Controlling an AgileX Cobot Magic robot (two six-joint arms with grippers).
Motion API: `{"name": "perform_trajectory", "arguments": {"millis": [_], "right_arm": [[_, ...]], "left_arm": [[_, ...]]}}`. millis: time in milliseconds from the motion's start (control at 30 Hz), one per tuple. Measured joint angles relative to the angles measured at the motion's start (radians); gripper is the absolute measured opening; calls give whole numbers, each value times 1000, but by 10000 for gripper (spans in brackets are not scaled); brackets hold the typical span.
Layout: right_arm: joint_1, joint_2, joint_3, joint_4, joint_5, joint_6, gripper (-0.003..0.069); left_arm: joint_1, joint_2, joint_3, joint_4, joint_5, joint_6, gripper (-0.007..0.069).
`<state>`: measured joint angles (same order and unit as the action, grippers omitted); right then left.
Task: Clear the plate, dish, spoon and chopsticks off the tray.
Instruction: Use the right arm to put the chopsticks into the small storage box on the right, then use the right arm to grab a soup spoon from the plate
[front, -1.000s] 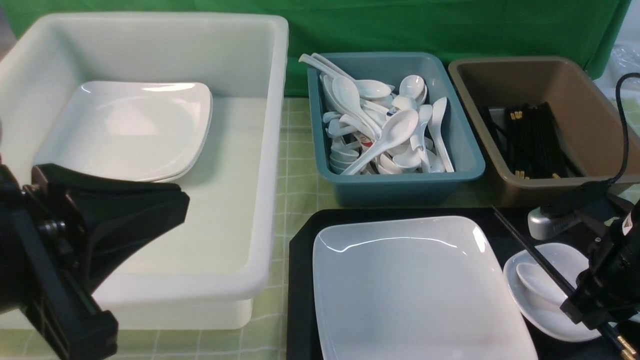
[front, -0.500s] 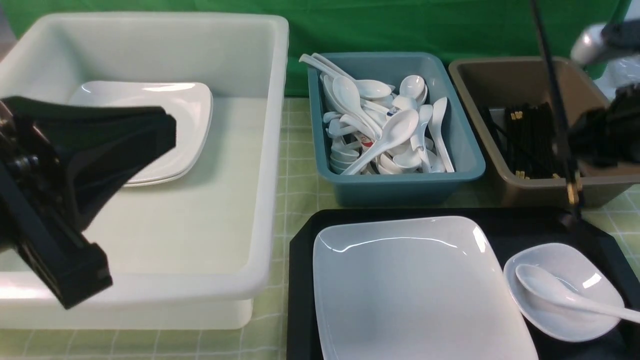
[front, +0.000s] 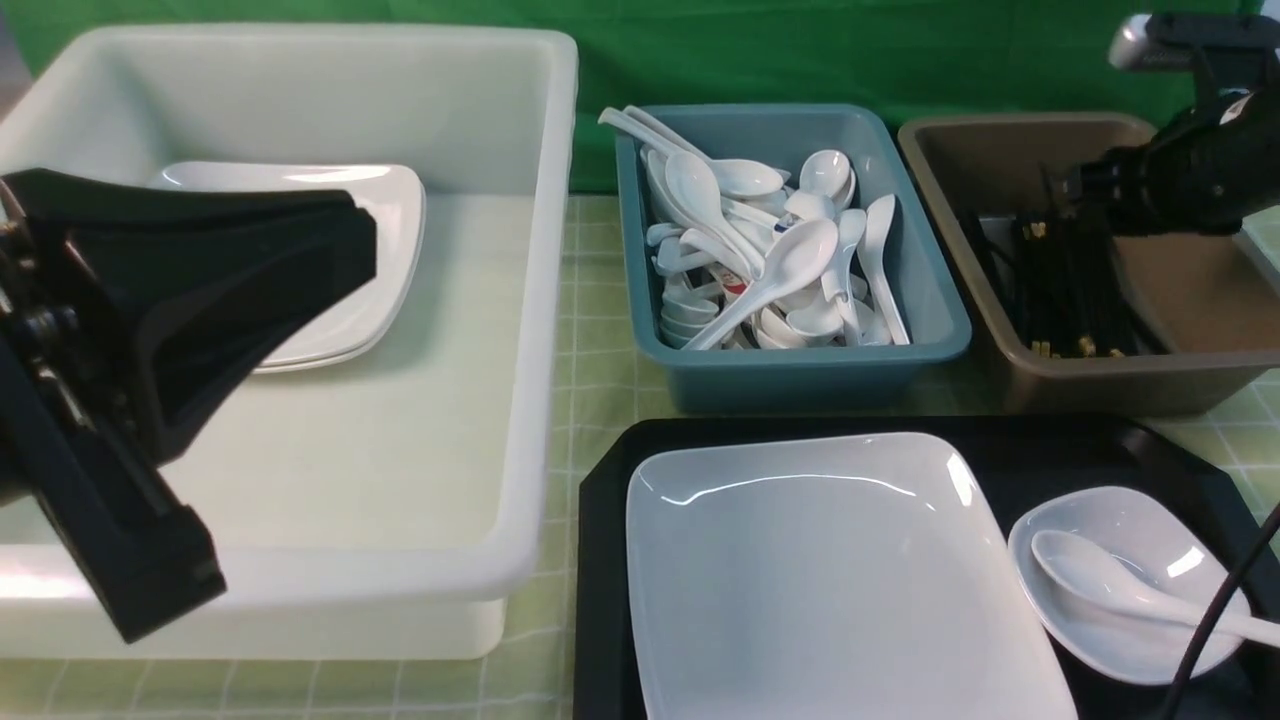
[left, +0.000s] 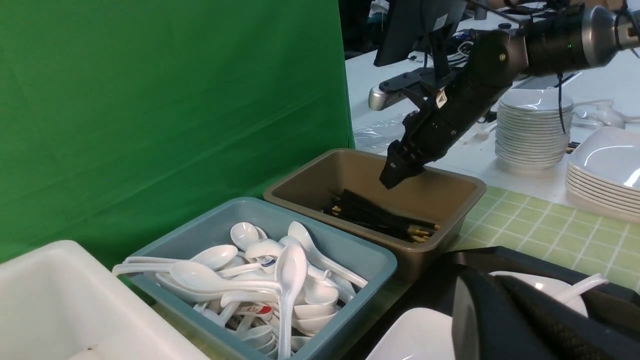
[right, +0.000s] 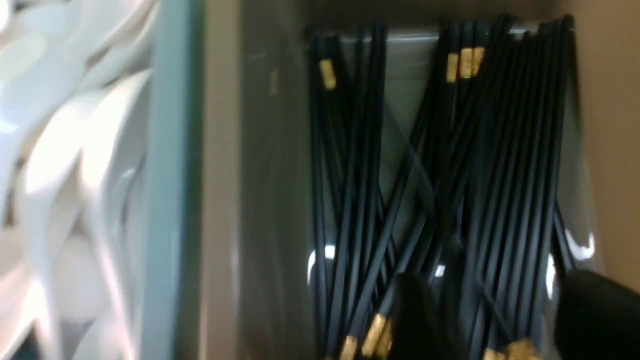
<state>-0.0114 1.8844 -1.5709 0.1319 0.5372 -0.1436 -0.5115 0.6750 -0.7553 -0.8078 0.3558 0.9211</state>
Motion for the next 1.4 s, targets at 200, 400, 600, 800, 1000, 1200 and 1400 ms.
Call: {"name": "perform_trajectory", "arguments": {"millis": [200,400,600,800,1000,1200,1400], "right_arm": [[22,-168,-14,-3,288,-90,351],[114,-310,276,-17,625,-251,277],[116,-289,508,-106,504,-275,408],[116,-247,548,-132,380,-299,475],[116,-177,549,-162,327,-317,443],[116,-134,549,-193,326,-317,394],[117,-137,549,-199,334,-316,199]], "left_arm": [[0,0,0,34,2,-5,6],[0,0,0,75,21,-7,6],[0,0,0,85,31,-7,6],[0,0,0,90,31,-7,6],[0,0,0,96,44,-7,6],[0,0,0,102,48,-7,6],[0,0,0,103,51,-8,6]]}}
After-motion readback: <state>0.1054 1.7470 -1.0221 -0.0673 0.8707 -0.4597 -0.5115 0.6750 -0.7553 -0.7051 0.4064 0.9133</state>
